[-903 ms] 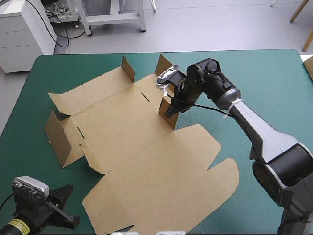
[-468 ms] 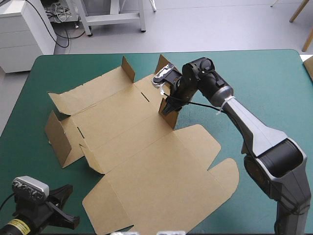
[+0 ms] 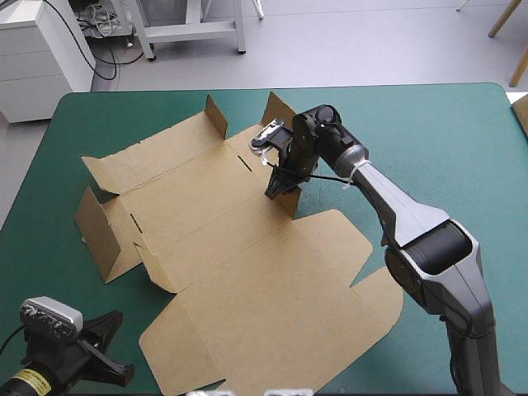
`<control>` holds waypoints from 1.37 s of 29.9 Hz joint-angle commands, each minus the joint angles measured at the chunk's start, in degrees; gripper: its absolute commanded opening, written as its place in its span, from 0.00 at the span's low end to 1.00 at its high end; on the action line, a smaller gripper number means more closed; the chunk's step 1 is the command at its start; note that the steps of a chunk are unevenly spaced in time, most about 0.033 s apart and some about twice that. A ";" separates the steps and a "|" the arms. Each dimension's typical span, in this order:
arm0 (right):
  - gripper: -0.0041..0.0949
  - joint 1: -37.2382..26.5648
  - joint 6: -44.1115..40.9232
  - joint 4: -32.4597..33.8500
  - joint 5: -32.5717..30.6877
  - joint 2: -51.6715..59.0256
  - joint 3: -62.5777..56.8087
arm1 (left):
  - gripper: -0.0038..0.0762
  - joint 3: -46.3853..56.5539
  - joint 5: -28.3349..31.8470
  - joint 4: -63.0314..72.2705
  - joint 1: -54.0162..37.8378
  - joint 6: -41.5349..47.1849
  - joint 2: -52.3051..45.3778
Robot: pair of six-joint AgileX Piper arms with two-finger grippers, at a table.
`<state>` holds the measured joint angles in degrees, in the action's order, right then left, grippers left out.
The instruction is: Fold the box
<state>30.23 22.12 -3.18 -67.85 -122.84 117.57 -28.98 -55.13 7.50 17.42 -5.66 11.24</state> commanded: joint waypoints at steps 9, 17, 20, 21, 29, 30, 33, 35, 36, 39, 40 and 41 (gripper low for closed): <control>0.49 -0.09 0.30 -0.26 3.55 0.82 2.54 | 0.04 -1.34 3.72 0.68 0.27 0.44 0.71; 0.29 -0.09 -0.22 -0.26 0.84 0.82 2.67 | 0.04 -1.34 3.72 0.68 0.27 0.44 0.71; 0.19 -0.09 -0.78 -0.26 0.84 0.82 2.67 | 0.04 -1.34 3.72 0.68 0.27 0.44 0.71; 0.14 -0.09 -0.78 -0.26 0.84 0.82 2.67 | 0.04 -1.34 3.72 0.68 0.27 0.44 0.71; 0.02 -0.09 1.31 2.76 0.84 0.82 2.67 | 0.04 -1.34 3.72 0.68 0.27 0.44 0.71; 0.02 -0.09 1.86 4.19 0.84 0.82 2.67 | 0.04 -1.34 3.72 0.68 0.27 0.44 0.71; 0.02 -0.09 3.92 9.43 0.84 0.82 3.16 | 0.04 -1.34 3.72 0.68 0.27 0.44 0.71; 0.02 -0.09 6.88 10.57 0.84 0.82 3.77 | 0.04 -1.34 3.72 0.68 0.27 0.44 0.71; 0.02 -0.09 9.58 10.31 0.84 0.82 3.77 | 0.04 -1.34 3.72 0.68 0.27 0.44 0.71; 0.02 -0.09 16.90 7.43 0.84 0.82 4.26 | 0.04 -1.34 3.72 0.68 0.27 0.44 0.71; 0.02 -0.09 19.39 5.62 0.84 0.82 4.46 | 0.04 -1.34 3.72 0.68 0.27 0.44 0.71; 0.02 -0.09 21.75 3.49 0.84 0.82 4.73 | 0.04 -1.34 3.72 0.68 0.27 0.44 0.71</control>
<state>30.33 36.01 3.86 -67.76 -125.72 119.85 -28.98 -55.13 7.50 17.42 -5.66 11.24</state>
